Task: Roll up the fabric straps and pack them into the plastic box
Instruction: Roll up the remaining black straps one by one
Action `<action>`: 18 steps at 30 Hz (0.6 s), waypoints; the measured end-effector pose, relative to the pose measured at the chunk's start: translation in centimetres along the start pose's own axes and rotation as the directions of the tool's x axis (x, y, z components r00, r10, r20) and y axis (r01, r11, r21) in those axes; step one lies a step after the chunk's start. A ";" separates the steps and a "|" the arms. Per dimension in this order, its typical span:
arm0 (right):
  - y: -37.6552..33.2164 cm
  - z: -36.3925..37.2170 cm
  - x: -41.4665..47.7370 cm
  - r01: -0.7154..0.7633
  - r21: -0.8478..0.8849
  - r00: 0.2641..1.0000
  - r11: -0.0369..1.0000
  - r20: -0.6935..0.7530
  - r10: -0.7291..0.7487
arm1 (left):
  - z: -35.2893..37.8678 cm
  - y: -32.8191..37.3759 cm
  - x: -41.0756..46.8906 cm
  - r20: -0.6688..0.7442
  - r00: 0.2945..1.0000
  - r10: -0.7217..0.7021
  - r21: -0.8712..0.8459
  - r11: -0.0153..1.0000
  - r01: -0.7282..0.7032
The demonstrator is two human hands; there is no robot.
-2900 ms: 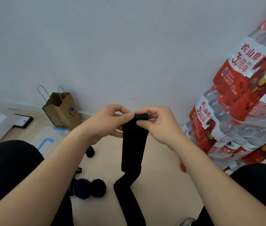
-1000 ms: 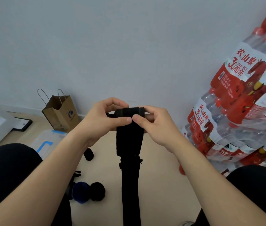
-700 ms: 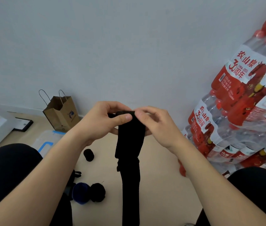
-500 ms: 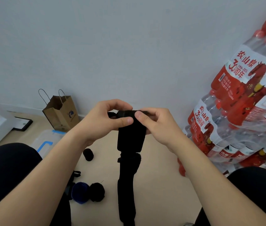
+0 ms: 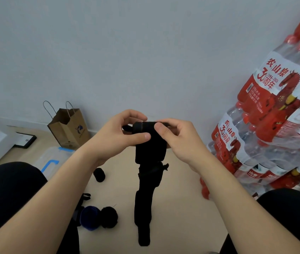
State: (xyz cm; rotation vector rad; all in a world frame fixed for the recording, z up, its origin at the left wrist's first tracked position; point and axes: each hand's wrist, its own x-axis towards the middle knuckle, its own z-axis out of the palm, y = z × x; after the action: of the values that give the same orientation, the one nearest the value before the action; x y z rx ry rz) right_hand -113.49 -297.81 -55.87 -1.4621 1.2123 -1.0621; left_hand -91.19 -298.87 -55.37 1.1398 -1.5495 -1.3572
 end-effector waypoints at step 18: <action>0.0 -0.5 0.1 -0.075 0.052 0.996 0.996 -0.045 0.077 | 0.4 0.1 -0.2 0.083 0.996 -0.042 -0.078 0.996 0.049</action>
State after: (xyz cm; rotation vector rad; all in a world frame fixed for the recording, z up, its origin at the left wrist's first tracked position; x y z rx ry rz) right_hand -113.99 -298.01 -55.73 -1.3488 1.2559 -1.0735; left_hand -91.57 -298.59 -55.38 1.0888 -1.5206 -1.4988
